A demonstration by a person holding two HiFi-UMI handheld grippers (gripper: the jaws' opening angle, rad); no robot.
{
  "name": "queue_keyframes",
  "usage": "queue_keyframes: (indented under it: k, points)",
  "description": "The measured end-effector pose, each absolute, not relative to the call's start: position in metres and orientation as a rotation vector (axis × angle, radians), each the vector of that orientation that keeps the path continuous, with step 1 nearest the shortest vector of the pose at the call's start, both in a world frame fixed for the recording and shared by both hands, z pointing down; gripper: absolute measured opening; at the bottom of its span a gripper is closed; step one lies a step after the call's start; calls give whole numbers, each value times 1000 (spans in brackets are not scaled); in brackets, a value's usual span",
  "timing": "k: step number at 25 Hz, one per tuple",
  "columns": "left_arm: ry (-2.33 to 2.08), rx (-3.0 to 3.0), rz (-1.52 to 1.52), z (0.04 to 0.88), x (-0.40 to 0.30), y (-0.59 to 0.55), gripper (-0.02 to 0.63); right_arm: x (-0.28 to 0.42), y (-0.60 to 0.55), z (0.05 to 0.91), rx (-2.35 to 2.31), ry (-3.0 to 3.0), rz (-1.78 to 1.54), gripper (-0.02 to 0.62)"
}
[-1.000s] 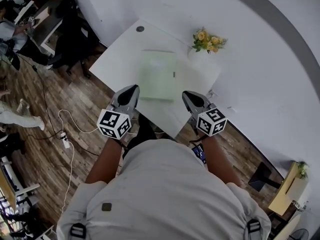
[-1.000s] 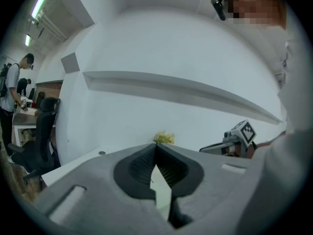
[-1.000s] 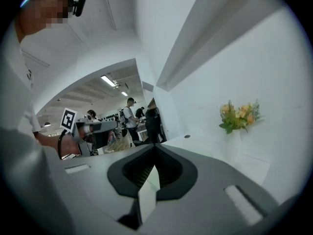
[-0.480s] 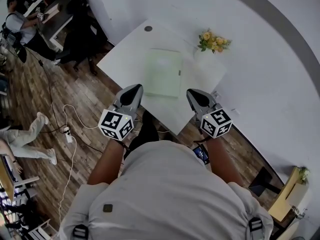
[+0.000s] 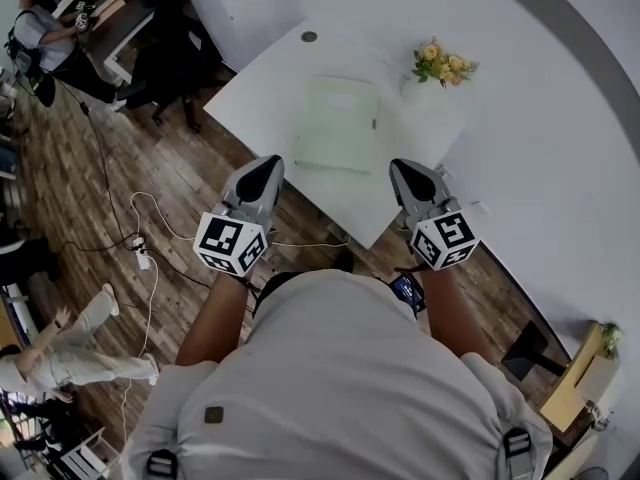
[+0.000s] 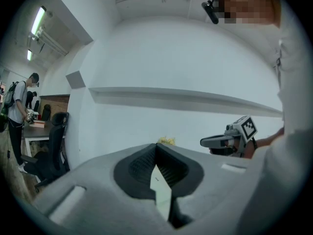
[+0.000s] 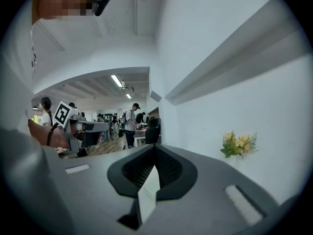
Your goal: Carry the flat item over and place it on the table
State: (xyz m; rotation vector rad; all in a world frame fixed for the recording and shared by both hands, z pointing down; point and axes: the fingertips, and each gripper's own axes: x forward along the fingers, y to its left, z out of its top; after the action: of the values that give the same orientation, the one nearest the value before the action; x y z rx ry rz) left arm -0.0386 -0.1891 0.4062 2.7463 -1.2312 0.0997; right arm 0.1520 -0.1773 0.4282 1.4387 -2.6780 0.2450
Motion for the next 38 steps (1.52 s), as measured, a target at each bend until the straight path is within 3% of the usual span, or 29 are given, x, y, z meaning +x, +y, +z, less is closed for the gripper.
queue_keyframes:
  k: [26,38]
  points:
    - [-1112,2868,55,395,-168,0,0,36,44,425,1648,-2541,117,9]
    - [-1046,2886,76,399,-166,36,0,30,93,417,1681,-2520,94,9]
